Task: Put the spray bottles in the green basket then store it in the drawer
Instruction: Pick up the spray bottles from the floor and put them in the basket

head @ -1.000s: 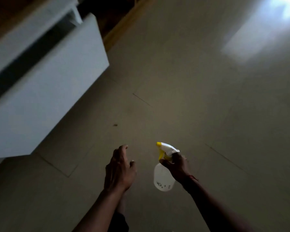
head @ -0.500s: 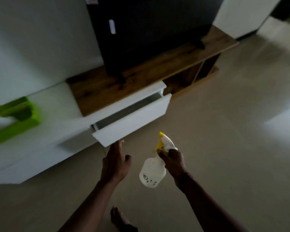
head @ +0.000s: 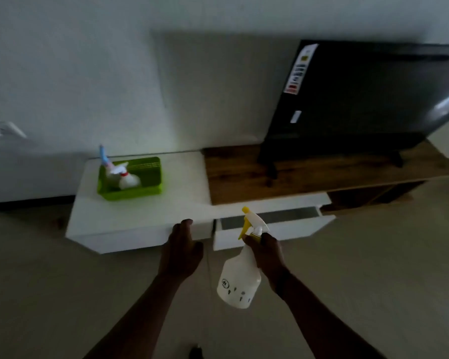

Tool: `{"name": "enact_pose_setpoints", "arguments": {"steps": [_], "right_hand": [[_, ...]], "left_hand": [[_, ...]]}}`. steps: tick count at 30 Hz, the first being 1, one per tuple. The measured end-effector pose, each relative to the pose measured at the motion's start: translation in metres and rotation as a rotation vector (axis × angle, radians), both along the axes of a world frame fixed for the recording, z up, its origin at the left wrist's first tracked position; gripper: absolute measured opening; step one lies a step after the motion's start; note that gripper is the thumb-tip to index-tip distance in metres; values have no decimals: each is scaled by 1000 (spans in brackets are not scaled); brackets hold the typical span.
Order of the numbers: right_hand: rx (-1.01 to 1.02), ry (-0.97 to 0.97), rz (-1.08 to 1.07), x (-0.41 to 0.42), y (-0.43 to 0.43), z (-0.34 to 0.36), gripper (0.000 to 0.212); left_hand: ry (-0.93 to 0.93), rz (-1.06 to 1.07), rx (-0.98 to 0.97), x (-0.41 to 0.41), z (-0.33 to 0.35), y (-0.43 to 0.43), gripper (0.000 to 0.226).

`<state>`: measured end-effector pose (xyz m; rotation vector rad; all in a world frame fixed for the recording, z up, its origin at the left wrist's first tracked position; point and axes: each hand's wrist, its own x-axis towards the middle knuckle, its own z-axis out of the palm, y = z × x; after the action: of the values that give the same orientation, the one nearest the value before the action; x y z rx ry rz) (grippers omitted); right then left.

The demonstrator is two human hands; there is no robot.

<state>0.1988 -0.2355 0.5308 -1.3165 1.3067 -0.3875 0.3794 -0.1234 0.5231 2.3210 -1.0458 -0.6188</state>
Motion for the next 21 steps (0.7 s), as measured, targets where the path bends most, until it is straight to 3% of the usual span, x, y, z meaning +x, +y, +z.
{"name": "enact_pose_setpoints", "arguments": {"steps": [9,12,17,21], "right_hand": [[-4,17,215,136,12,9,14],[-16,25,260,178,7,10,5],[-79,45,308,254,-17,4,11],[-115,45,289,317,-48,-12,37]], "left_hand": [[37,311,29,108,32,58,56],[5,350,54,138,36,66,56],[-1,400,74,188,33,51,56],[-2,446,84,237,24,22,57]]}}
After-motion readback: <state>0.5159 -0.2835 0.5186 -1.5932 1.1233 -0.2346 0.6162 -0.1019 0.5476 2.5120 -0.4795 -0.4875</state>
